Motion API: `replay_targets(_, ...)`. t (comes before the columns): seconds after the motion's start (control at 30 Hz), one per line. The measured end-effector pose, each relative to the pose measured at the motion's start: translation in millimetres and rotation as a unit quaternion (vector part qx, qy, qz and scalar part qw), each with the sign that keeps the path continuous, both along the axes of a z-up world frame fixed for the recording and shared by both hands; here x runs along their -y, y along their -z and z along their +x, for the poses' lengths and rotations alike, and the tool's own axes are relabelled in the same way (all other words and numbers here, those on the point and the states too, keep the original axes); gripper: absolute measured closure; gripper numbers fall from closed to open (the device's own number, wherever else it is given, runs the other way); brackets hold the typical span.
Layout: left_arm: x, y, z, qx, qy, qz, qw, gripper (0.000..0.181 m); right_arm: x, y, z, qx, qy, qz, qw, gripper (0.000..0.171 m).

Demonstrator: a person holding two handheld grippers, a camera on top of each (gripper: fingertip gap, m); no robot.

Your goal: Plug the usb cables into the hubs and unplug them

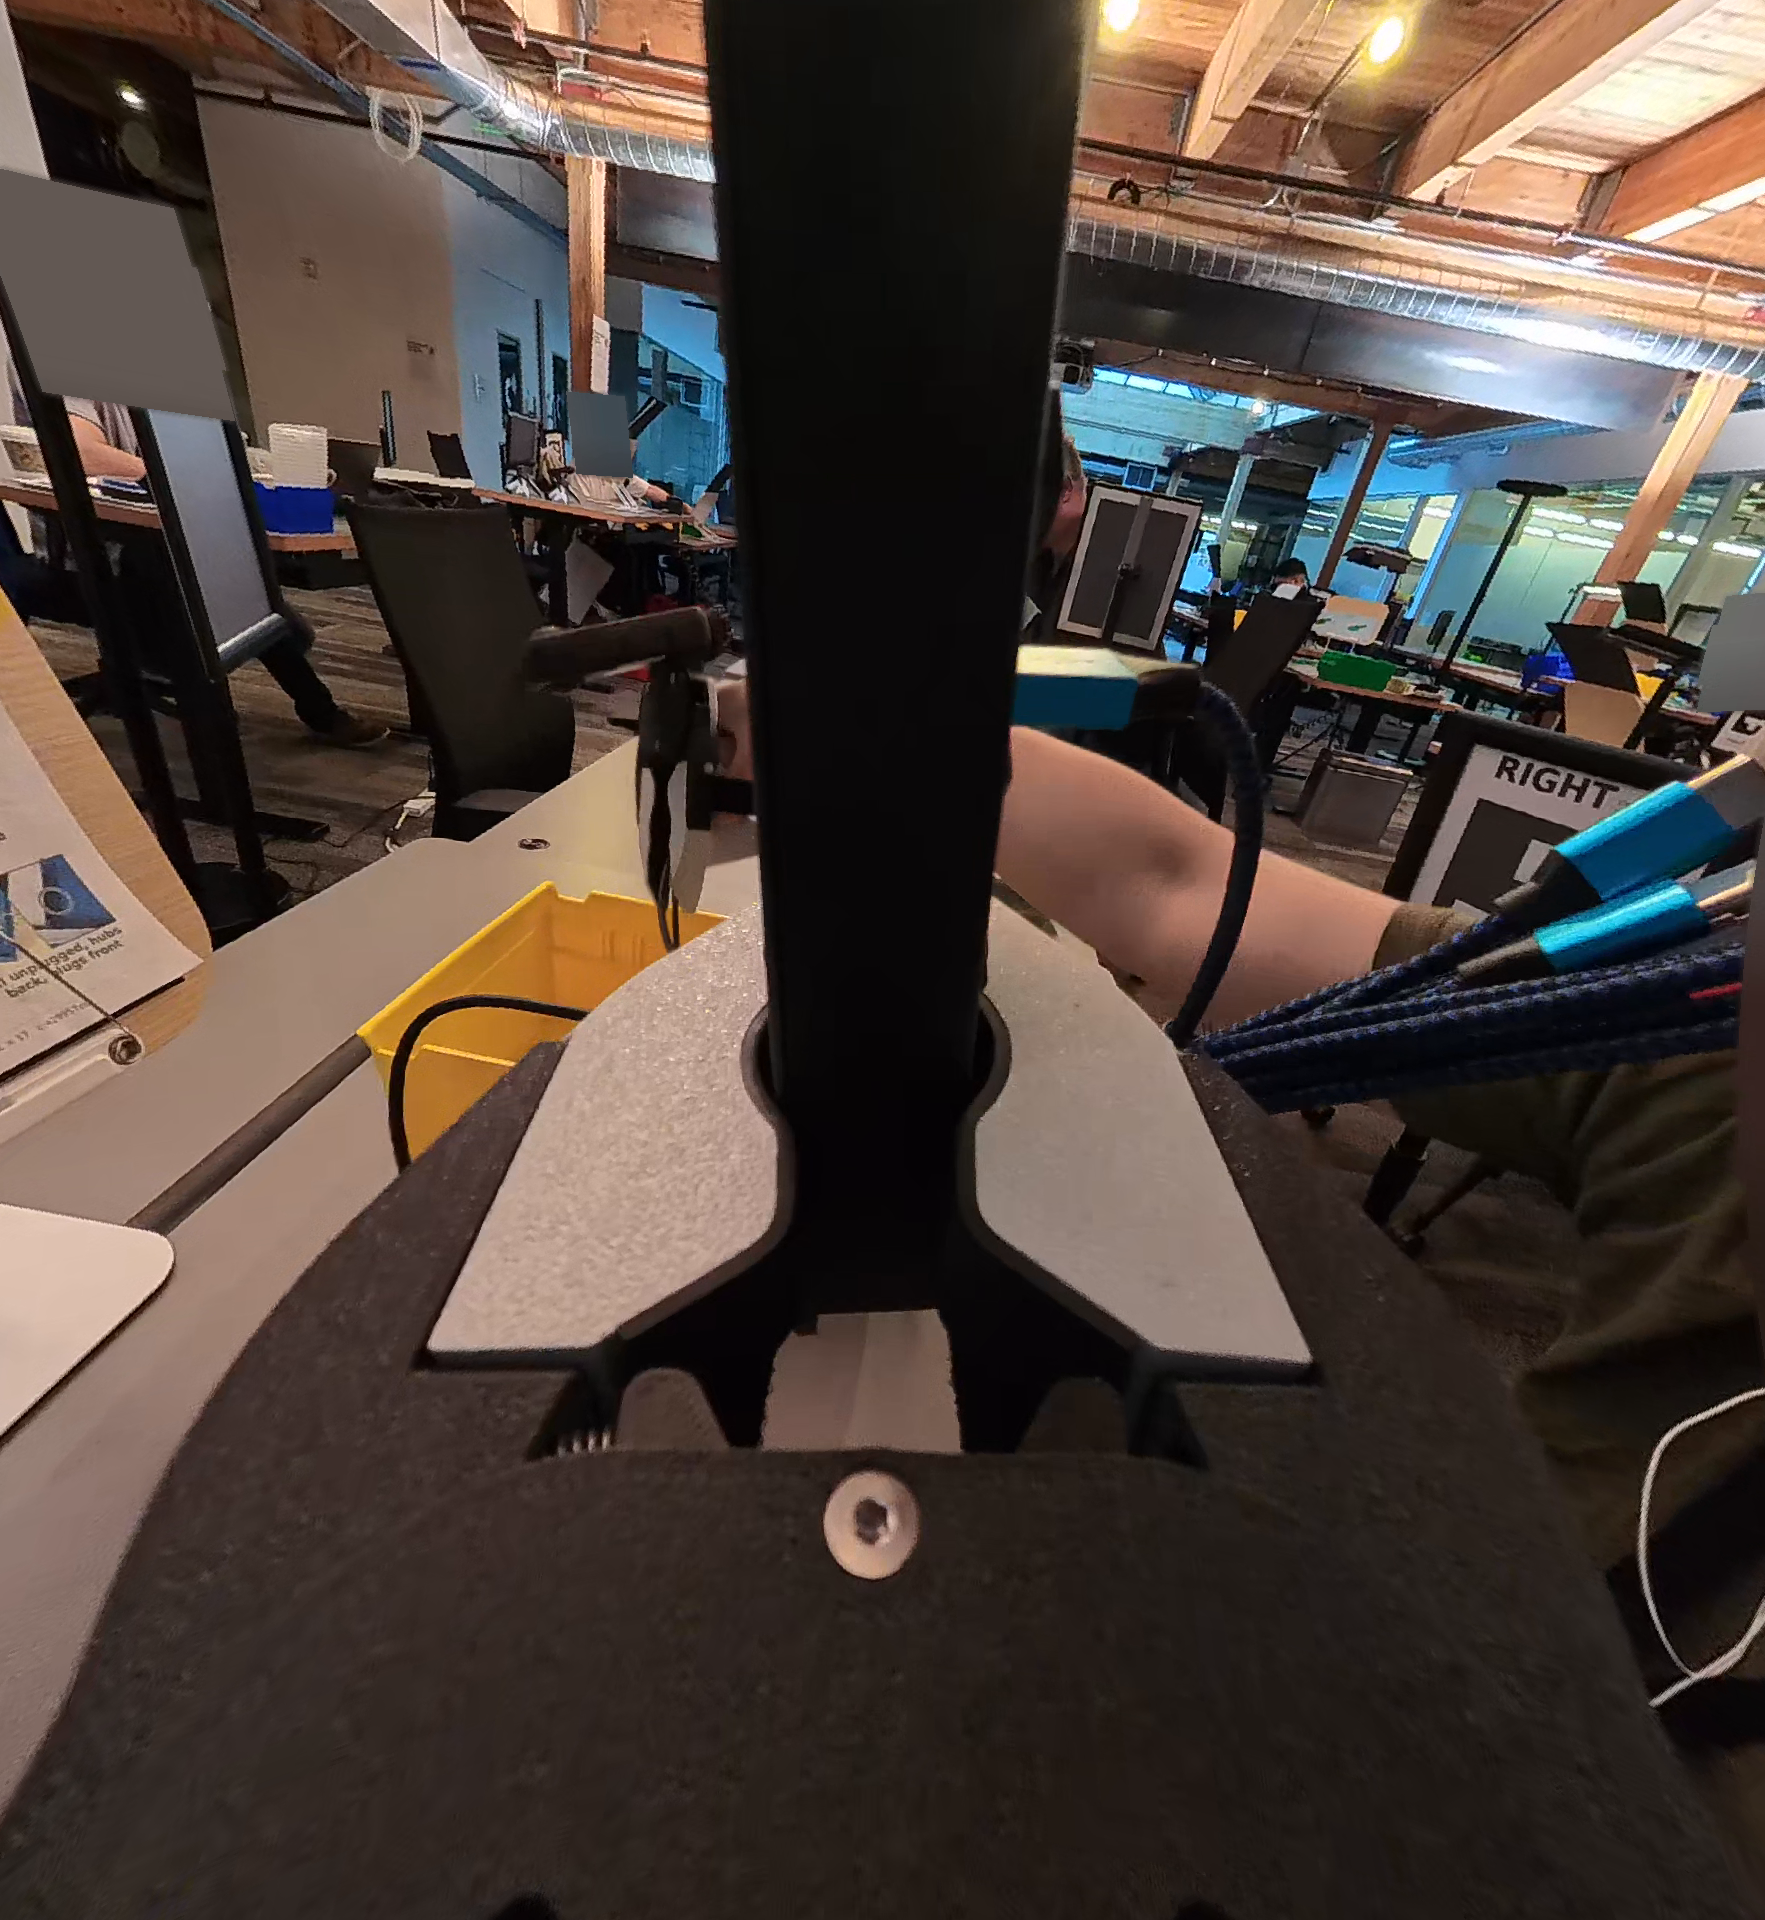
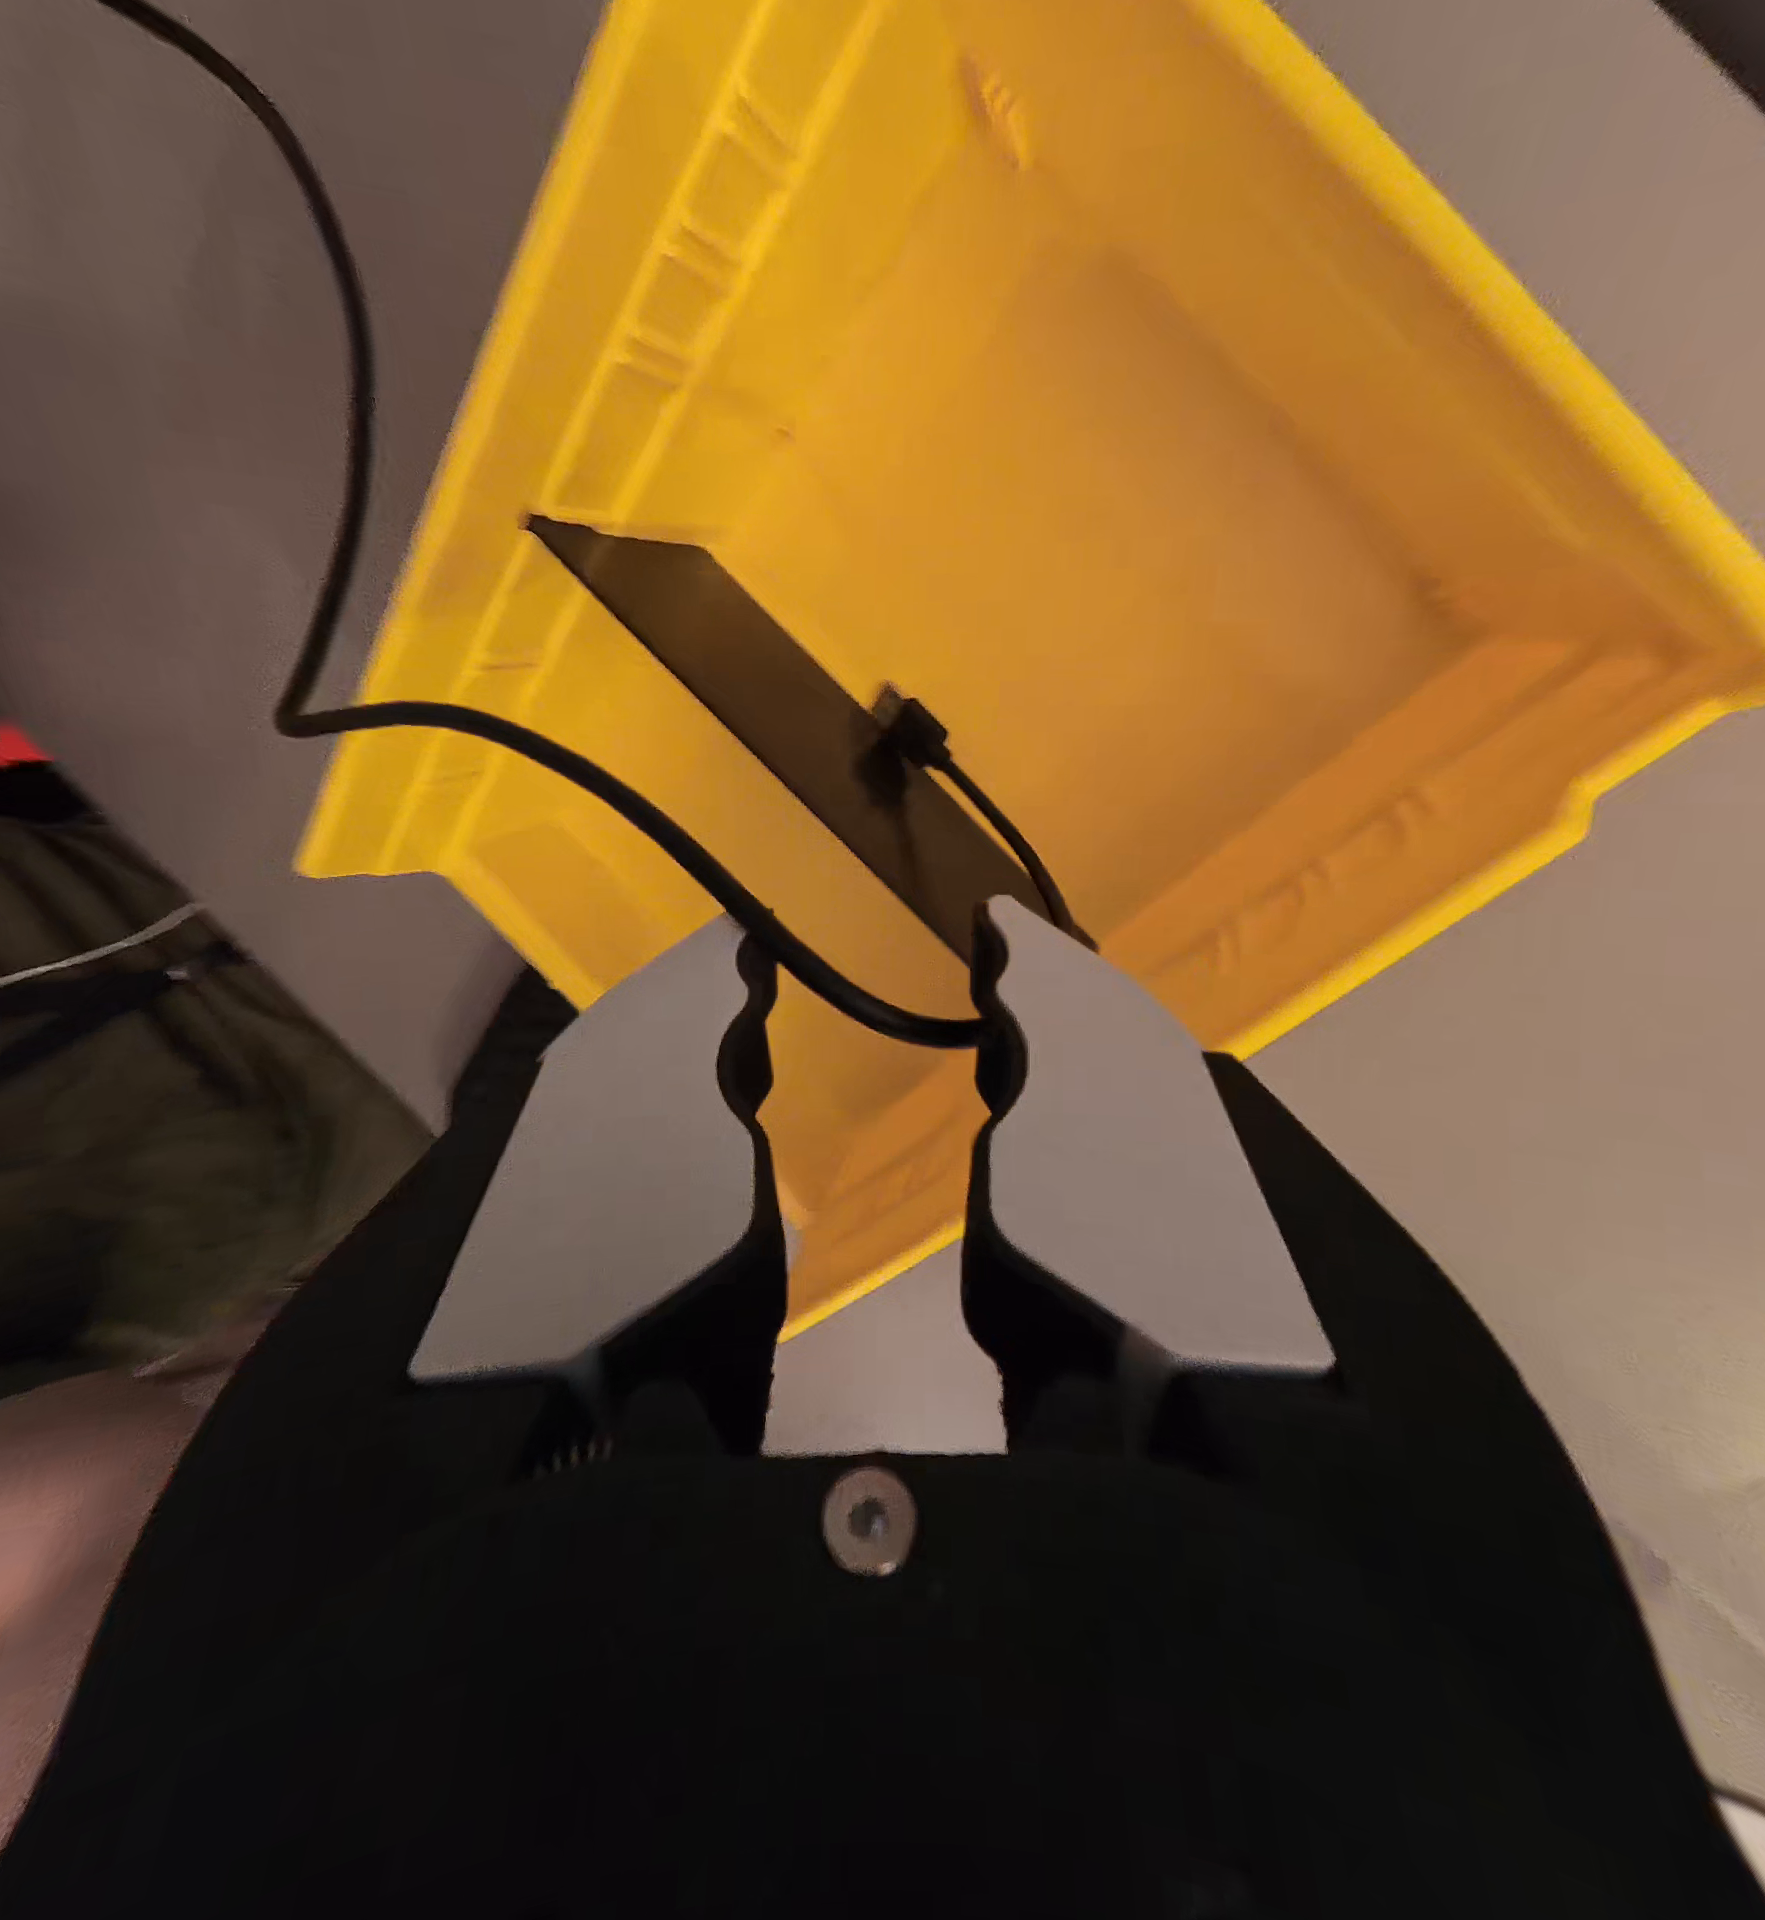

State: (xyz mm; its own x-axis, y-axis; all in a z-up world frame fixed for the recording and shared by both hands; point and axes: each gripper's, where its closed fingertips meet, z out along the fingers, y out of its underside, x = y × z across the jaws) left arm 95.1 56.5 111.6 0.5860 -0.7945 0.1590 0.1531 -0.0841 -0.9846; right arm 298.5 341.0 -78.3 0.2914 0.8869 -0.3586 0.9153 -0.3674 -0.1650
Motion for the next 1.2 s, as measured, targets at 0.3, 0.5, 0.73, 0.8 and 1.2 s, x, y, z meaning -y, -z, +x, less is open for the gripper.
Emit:
replay_targets(0.3, -12.1, 2.8, -11.5, 0.006, -0.041, -0.006, 0.999, 0.154, -45.4, 15.8, 0.4, -0.006, 0.186, -0.021, 0.982, 0.134)
replay_targets(0.5, -33.0, 5.8, -35.2, 0.042, -0.111, -0.012, 0.993, 0.154, -30.4, 63.9, -27.0, 0.026, 0.165, 0.002, 0.986, 0.127)
replay_targets(0.73, -42.8, 10.4, -64.0, 0.092, -0.146, -0.031, 0.984, 0.155, -9.0, 34.1, -30.8, -0.047, 0.137, -0.095, 0.985, 0.117)
replay_targets(0.8, -44.3, 11.9, -66.9, 0.094, -0.148, -0.033, 0.984, 0.155, -7.7, 11.8, -31.3, -0.098, 0.125, -0.112, 0.981, 0.111)
replay_targets(1.2, -48.7, 15.5, -66.4, 0.093, -0.153, -0.038, 0.983, 0.155, 30.7, -83.8, -104.0, -0.404, -0.017, 0.151, 0.902, 0.113)
